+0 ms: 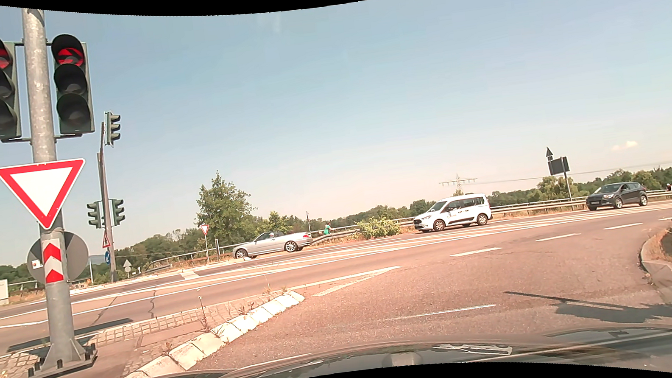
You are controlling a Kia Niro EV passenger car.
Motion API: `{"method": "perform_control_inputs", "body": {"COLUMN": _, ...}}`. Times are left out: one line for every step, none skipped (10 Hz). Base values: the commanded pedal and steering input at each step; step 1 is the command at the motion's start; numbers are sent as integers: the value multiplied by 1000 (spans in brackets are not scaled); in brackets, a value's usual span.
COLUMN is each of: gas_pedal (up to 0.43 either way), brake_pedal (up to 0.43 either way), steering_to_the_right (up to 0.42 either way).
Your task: Follow the waypoints while adhering to traffic rules and regulations
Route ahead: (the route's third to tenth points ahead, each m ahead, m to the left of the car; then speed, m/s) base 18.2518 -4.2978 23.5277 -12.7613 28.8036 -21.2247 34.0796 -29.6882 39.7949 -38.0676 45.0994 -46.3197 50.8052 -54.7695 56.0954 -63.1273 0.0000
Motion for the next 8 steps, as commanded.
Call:
{"method": "perform_control_inputs", "body": {"gas_pedal": 0, "brake_pedal": 280, "steering_to_the_right": 217}}
{"method": "perform_control_inputs", "body": {"gas_pedal": 0, "brake_pedal": 280, "steering_to_the_right": 217}}
{"method": "perform_control_inputs", "body": {"gas_pedal": 0, "brake_pedal": 280, "steering_to_the_right": 217}}
{"method": "perform_control_inputs", "body": {"gas_pedal": 0, "brake_pedal": 280, "steering_to_the_right": 217}}
{"method": "perform_control_inputs", "body": {"gas_pedal": 0, "brake_pedal": 280, "steering_to_the_right": 217}}
{"method": "perform_control_inputs", "body": {"gas_pedal": 0, "brake_pedal": 280, "steering_to_the_right": 217}}
{"method": "perform_control_inputs", "body": {"gas_pedal": 0, "brake_pedal": 280, "steering_to_the_right": 217}}
{"method": "perform_control_inputs", "body": {"gas_pedal": 0, "brake_pedal": 280, "steering_to_the_right": 217}}
